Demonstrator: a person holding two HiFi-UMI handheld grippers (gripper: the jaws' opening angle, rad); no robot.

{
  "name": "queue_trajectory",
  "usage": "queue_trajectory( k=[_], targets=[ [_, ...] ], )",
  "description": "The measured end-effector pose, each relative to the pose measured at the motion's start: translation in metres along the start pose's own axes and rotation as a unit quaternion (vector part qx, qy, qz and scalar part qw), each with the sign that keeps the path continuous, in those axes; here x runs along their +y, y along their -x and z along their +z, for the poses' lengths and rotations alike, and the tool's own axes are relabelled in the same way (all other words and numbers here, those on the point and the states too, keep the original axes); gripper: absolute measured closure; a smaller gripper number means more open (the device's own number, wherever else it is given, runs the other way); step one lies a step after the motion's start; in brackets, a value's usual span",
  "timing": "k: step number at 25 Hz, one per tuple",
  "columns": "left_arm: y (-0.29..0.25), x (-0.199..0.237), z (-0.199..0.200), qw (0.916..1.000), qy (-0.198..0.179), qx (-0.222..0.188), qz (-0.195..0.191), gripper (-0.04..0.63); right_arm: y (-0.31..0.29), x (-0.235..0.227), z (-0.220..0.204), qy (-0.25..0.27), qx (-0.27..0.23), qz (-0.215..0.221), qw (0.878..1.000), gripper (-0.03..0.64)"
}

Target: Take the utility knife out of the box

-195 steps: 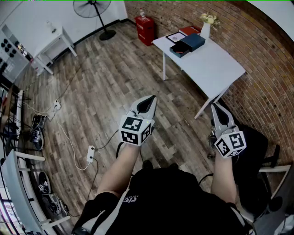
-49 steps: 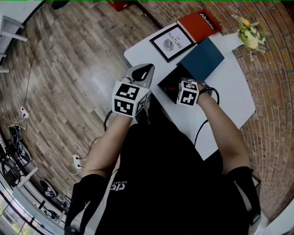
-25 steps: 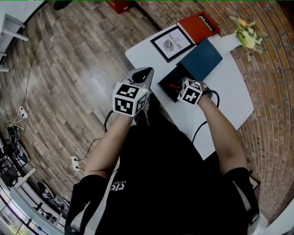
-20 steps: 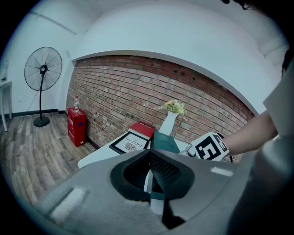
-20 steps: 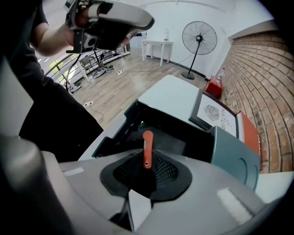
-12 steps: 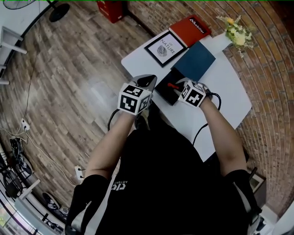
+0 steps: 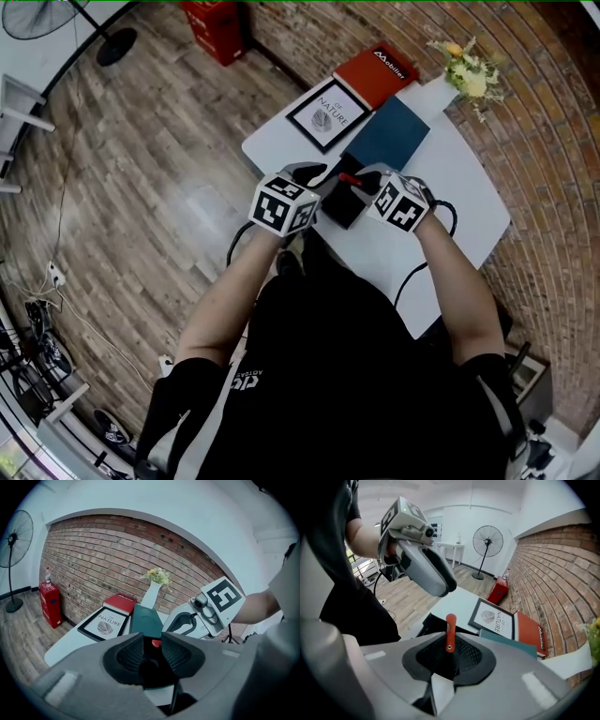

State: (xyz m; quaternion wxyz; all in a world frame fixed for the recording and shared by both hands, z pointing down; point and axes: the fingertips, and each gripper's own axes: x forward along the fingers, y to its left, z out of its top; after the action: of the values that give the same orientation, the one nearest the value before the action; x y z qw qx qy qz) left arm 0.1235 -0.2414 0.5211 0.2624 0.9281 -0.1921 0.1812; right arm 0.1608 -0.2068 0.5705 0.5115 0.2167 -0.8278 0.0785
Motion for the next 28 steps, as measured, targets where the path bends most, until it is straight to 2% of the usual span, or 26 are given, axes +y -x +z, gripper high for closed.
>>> queue_trajectory(
  k=[9,14,15,18,20,24,28],
  targets=[
    [-0.011,-0.011,0.020,0.9995,-0.003,-0.008,-0.029,0.471,0.030,-0.008,0.025,0.010,-0.054,-0.027,0.998,0.560],
    [-0.013,-0.018,0.026,0.9987,0.007,-0.014,-0.049,0.472,0.042,-0.010,0.034,0.017,-0.081,-0.048,0.995,0.563],
    [-0.014,-0.019,0.027,0.9984,0.010,-0.016,-0.053,0.472,0.045,-0.011,0.036,0.018,-0.088,-0.055,0.994,0.615],
    [-0.014,-0.022,0.029,0.9982,0.011,-0.022,-0.055,0.518,0.051,-0.013,0.038,0.014,-0.103,-0.067,0.992,0.617],
    [-0.014,-0.020,0.032,0.9983,0.009,-0.030,-0.049,0.588,0.050,-0.013,0.035,0.013,-0.101,-0.070,0.992,0.617],
    [-0.012,-0.004,0.033,0.9986,0.014,-0.040,-0.031,0.588,0.045,-0.012,0.019,-0.008,-0.091,-0.062,0.994,0.617],
    [-0.002,0.013,0.030,0.9984,0.023,-0.052,-0.011,0.588,0.029,-0.003,-0.004,-0.021,-0.057,-0.032,0.998,0.615]
  ],
)
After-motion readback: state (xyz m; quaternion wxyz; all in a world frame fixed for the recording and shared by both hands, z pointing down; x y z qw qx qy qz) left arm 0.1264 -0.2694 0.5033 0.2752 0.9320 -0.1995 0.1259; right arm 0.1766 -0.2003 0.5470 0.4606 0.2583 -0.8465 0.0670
